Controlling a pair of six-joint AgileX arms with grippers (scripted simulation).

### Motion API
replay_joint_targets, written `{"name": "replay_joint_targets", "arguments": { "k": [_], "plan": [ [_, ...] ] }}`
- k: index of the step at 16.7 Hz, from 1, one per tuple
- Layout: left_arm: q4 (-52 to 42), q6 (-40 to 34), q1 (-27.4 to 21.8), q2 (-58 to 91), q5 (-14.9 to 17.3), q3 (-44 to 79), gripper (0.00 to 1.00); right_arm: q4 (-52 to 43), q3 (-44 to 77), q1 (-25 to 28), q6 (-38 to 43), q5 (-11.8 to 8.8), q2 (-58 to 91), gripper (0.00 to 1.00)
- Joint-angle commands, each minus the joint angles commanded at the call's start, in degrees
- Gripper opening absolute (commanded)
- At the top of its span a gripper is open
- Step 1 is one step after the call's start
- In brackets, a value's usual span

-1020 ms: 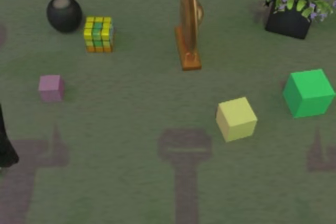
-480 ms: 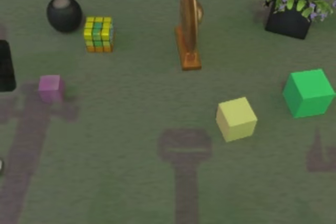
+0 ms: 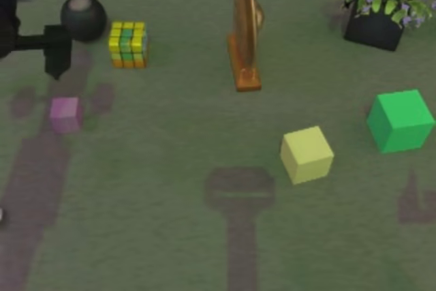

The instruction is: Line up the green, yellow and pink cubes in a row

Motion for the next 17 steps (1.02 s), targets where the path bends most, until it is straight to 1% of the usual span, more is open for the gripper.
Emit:
{"name": "replay_joint_targets", "arguments": {
  "k": [4, 8, 15, 17],
  "plan": [
    [-8.9, -1.1, -0.6, 16.5, 0.2, 14.7, 1.0, 0.0, 0.0, 0.0, 0.0, 0.0, 0.0, 1.0],
    [-13.4, -1.8, -0.9, 24.8, 0.6, 23.4, 1.0, 0.0, 0.0, 0.0, 0.0, 0.0, 0.0, 1.0],
    [-13.6, -1.8, -0.6, 25.7, 0.6, 24.1, 1.0, 0.0, 0.0, 0.0, 0.0, 0.0, 0.0, 1.0],
    [-11.4, -1.6, -0.7, 26.4, 0.6, 22.5, 1.0, 0.0, 0.0, 0.0, 0.0, 0.0, 0.0, 1.0]
  ]
}}
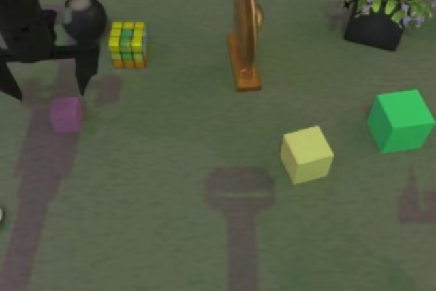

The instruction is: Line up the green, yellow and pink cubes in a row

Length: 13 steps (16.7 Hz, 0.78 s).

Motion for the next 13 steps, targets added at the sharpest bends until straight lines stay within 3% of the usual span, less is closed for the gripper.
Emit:
{"name": "replay_joint_targets", "arguments": {
  "k": [6, 11, 13],
  "plan": [
    [13.1, 0.0, -0.1, 4.3, 0.0, -8.3, 1.0, 0.0, 0.0, 0.0, 0.0, 0.0, 0.0, 1.0],
    [14.6, 0.0, -0.1, 5.0, 0.1, -9.4, 1.0, 0.0, 0.0, 0.0, 0.0, 0.0, 0.0, 1.0],
    [14.6, 0.0, -0.1, 5.0, 0.1, -9.4, 0.85, 0.0, 0.0, 0.0, 0.0, 0.0, 0.0, 1.0]
  ]
}}
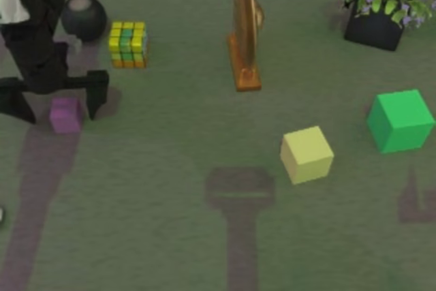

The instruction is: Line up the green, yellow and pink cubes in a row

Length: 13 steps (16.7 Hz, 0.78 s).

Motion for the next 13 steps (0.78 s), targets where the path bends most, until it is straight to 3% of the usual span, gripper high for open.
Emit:
{"name": "replay_joint_targets", "arguments": {
  "k": [11, 13],
  "plan": [
    [0.0, 0.0, 0.0, 0.0, 0.0, 0.0, 0.02, 0.0, 0.0, 0.0, 0.0, 0.0, 0.0, 1.0],
    [0.0, 0.0, 0.0, 0.0, 0.0, 0.0, 0.0, 0.0, 0.0, 0.0, 0.0, 0.0, 0.0, 1.0]
  ]
}}
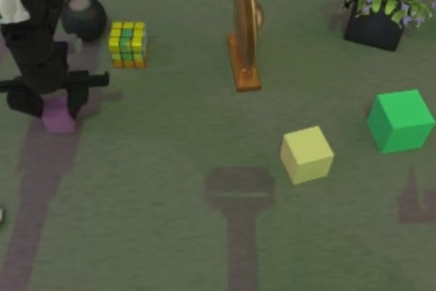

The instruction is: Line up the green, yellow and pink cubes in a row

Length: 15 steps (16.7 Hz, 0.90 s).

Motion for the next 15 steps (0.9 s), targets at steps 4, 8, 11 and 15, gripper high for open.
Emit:
{"name": "replay_joint_targets", "arguments": {
  "k": [4, 8, 11, 15],
  "plan": [
    [0.0, 0.0, 0.0, 0.0, 0.0, 0.0, 0.0, 0.0, 0.0, 0.0, 0.0, 0.0, 0.0, 1.0],
    [-0.8, 0.2, 0.1, -1.9, -0.3, 0.8, 0.0, 0.0, 0.0, 0.0, 0.0, 0.0, 0.0, 1.0],
    [-4.9, 0.1, 0.5, -3.1, -0.2, 3.9, 0.0, 0.0, 0.0, 0.0, 0.0, 0.0, 0.0, 1.0],
    [-13.0, 0.0, 1.1, -5.5, -0.3, 9.0, 0.0, 0.0, 0.0, 0.0, 0.0, 0.0, 0.0, 1.0]
  ]
}}
